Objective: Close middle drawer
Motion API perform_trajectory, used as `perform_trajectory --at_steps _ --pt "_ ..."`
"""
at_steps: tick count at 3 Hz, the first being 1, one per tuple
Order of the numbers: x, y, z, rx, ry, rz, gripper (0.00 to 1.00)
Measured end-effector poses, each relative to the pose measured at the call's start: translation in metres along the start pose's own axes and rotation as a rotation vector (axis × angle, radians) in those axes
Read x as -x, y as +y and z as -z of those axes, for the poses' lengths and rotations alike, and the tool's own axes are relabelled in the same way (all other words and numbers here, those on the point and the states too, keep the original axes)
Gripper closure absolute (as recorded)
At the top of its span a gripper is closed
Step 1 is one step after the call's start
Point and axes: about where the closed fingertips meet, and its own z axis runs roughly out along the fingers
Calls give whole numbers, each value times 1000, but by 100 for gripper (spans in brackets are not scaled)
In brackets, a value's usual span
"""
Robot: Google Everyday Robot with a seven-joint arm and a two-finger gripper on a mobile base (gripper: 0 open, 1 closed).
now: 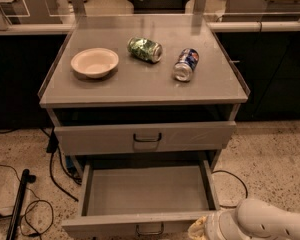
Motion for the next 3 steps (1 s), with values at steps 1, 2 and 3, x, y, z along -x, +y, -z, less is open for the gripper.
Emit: perform_trajectory --at_steps 1,2,3 --pt "0 0 0 0 0 0 59" --pt "0 -1 -1 0 -2 0 28" --pt "1 -2 -1 0 -4 1 5"
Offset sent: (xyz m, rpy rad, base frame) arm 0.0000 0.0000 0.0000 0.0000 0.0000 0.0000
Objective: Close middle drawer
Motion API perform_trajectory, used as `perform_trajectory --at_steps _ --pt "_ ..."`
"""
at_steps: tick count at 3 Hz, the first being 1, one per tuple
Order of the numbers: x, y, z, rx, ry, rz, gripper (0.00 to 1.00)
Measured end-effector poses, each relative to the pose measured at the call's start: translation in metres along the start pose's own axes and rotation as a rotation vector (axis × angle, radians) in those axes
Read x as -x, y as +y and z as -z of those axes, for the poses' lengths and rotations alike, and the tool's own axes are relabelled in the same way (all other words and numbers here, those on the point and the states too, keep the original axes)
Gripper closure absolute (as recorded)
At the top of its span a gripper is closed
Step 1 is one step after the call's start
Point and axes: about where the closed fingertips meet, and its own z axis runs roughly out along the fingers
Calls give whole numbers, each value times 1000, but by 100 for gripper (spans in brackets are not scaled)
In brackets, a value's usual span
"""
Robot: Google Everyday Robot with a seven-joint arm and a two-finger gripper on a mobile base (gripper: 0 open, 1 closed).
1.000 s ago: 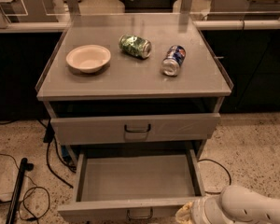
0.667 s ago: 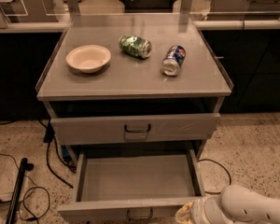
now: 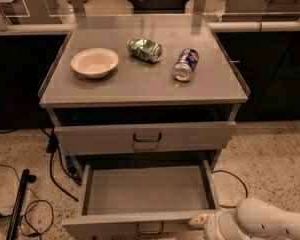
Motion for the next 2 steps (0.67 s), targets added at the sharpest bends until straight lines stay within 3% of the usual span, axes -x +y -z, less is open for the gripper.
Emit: perform_trajectory --at_steps 1,2 --pt "3 -8 -7 1 -2 19 0" --pt "16 -37 -26 8 -5 73 18"
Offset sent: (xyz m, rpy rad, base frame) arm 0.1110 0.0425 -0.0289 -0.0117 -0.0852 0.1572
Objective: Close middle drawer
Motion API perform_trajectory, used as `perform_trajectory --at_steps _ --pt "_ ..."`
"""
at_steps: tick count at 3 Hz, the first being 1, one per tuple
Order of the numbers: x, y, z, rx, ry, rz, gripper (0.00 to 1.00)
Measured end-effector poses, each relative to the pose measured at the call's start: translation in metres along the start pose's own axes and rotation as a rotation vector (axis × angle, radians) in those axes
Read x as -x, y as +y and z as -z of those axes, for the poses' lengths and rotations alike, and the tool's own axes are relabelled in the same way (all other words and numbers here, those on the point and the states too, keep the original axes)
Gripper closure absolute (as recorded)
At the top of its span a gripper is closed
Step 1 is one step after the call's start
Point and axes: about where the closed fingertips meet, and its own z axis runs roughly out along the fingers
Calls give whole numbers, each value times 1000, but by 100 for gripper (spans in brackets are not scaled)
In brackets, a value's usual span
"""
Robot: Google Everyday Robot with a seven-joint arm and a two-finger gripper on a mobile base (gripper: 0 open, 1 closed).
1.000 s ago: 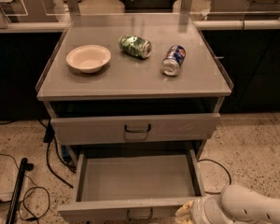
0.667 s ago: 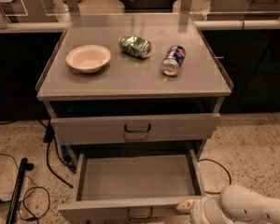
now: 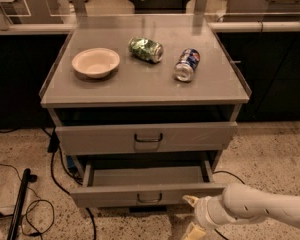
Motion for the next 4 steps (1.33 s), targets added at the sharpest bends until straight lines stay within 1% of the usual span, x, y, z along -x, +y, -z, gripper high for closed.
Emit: perform_trajectory --at_steps 1,2,3,4 --pt "17 -43 -18 -8 -6 65 42" --pt "28 -92 -25 -58 11 107 65" --pt "33 -105 -26 -72 13 118 73" --pt "33 -105 -26 -71 12 118 49"
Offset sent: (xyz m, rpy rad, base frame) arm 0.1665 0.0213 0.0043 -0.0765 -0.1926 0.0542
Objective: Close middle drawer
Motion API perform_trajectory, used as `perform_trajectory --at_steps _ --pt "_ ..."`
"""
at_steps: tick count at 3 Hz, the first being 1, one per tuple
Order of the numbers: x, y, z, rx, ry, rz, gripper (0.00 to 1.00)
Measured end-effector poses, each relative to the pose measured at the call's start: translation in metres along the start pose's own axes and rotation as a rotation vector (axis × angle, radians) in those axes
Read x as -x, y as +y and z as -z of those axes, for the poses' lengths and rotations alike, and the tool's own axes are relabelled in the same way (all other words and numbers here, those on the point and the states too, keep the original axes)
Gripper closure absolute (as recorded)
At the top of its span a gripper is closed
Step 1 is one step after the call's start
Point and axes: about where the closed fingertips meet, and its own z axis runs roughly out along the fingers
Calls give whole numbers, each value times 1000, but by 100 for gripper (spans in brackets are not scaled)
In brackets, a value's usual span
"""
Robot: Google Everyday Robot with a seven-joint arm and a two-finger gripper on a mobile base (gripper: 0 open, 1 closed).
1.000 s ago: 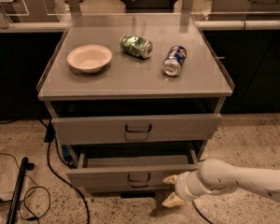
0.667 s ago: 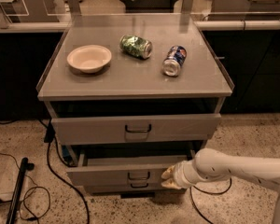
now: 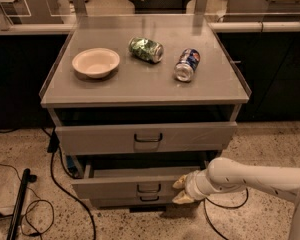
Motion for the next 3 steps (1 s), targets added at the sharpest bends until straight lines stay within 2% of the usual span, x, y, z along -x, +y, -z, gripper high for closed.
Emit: perform_trajectory --at_steps 1,2,3 --pt "0 0 0 0 0 0 27" --pt "0 0 0 0 0 0 0" --pt "0 0 0 0 0 0 0"
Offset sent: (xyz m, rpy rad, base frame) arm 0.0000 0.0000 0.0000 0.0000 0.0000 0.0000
